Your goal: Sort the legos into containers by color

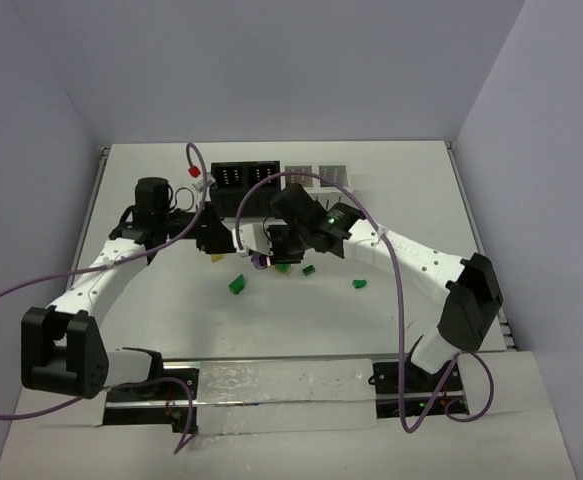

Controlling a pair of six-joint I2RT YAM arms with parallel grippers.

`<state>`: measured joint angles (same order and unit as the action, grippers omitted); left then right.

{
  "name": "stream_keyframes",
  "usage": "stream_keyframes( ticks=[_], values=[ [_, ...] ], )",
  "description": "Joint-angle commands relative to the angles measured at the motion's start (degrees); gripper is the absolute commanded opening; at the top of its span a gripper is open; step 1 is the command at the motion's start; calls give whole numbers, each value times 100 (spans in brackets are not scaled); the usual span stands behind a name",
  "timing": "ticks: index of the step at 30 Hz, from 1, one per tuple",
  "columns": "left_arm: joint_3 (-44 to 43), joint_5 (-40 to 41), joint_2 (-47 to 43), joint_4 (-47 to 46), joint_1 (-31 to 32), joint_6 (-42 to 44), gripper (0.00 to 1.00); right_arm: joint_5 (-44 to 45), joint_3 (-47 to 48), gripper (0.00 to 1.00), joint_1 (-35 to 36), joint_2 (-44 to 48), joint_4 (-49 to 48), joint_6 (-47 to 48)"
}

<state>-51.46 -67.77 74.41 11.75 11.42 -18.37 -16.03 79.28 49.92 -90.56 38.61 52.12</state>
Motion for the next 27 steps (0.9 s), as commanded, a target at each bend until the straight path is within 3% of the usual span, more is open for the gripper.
stream_keyframes(
  ticks=[1, 8, 27],
  values=[
    [-257, -286, 194, -260, 338, -178, 77, 552, -64, 0, 170, 231, -140, -310],
    [-408, -212, 556, 177, 589, 96, 77, 785, -140, 0, 228, 398, -337, -369],
    [-837, 484, 1054, 319, 691, 132, 77, 802, -387, 0, 447, 646, -301, -116]
  ],
)
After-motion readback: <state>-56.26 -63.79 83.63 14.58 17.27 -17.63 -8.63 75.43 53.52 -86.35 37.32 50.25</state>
